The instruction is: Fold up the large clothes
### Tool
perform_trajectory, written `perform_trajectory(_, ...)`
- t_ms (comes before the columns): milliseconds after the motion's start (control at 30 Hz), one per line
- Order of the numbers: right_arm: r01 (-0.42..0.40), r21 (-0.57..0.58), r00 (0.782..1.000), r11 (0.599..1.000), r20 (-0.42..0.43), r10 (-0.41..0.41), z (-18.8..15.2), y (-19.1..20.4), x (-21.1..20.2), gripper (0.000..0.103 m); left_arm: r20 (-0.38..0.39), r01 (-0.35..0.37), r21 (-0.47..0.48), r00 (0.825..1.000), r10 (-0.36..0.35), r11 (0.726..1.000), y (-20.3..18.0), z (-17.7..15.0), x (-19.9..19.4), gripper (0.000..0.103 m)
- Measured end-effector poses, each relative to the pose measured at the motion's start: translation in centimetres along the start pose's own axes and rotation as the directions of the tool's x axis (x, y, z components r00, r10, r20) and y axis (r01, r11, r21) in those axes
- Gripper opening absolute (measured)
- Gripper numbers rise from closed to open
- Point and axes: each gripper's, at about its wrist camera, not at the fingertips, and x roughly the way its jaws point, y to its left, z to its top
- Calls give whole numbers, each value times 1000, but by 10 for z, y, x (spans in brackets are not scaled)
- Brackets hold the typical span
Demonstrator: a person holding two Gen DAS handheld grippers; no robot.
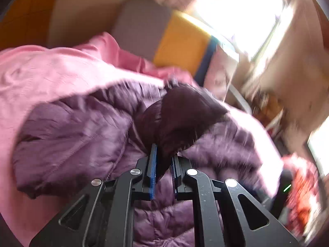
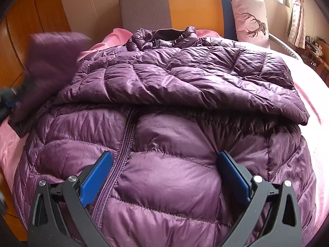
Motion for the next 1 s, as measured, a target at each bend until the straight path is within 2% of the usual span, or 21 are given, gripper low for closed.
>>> perform_trajectory(133,-45,29,999,999,-7,45,5,-5,-6,101,-69,-8,60,998,12,998,-12,-19,20,24)
perform_trajectory(233,-104,75,995,992,14,103,12,-7,-17,93,-64,6,60,998,-2,998,-6,-27,15,31)
perform_trajectory(300,-146,84,989,986,47,142,19,-2,-26,91,-54,14,50,998,-11,999,-1,-27,13,40)
perform_trajectory(367,-210,95,977,973,70,204,27,7,-32,90,-49,16,40,999,-14,999,4,-29,14,46)
perform_trajectory(533,-385,154,923,910,39,383,52,28,-19,90,-43,18,36,999,-16,999,6,-30,13,47)
perform_trajectory(600,-392,159,918,906,-1,397,60,39,-5,91,-32,24,43,999,-23,999,5,-32,8,59)
perform_trajectory(667,-421,155,901,894,-41,432,66,52,7,88,-11,34,34,999,-34,999,6,-34,1,74)
perform_trajectory(767,-414,127,899,901,-99,427,72,75,22,76,12,38,19,999,-39,999,9,-39,-13,75)
perform_trajectory(867,-373,97,912,923,-144,384,73,91,35,68,31,41,2,999,-41,999,12,-48,-28,75)
perform_trajectory(900,-356,82,918,931,-154,365,72,95,39,58,32,41,0,999,-41,999,14,-51,-32,75)
perform_trajectory(933,-347,68,921,935,-162,354,71,98,40,43,32,44,-6,999,-43,999,16,-56,-38,75)
perform_trajectory(967,-352,54,918,935,-173,356,70,102,39,34,29,49,-11,998,-49,999,18,-60,-41,75)
perform_trajectory(1000,-362,38,915,931,-177,363,71,106,36,20,24,55,-18,998,-54,998,19,-64,-43,75)
